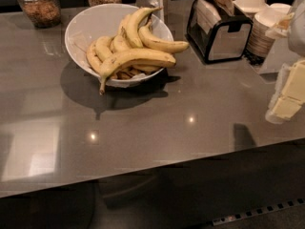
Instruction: Pick banana from white bowl
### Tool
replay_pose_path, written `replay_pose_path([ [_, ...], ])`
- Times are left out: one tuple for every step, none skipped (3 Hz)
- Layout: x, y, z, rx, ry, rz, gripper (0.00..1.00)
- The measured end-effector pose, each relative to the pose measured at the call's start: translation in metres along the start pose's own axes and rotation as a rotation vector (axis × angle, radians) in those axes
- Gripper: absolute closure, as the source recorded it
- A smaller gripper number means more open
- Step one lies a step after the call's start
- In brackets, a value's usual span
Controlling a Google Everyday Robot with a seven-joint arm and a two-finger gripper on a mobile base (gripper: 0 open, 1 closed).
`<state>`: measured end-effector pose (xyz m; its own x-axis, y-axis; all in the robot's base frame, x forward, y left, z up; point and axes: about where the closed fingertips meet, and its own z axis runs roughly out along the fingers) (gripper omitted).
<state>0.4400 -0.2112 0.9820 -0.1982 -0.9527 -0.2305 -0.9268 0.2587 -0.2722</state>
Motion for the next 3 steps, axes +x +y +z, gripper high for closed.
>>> replay_pose_path([
  [-0.027,-0.007,-0.002,0.026,-0.102,-0.053,0.00],
  [-0.065,-0.017,-0.001,0.034,-0.238,-0.126,0.00],
  [-0.103,-0.026,0.010,0.029,-0.337,-0.204,0.00],
])
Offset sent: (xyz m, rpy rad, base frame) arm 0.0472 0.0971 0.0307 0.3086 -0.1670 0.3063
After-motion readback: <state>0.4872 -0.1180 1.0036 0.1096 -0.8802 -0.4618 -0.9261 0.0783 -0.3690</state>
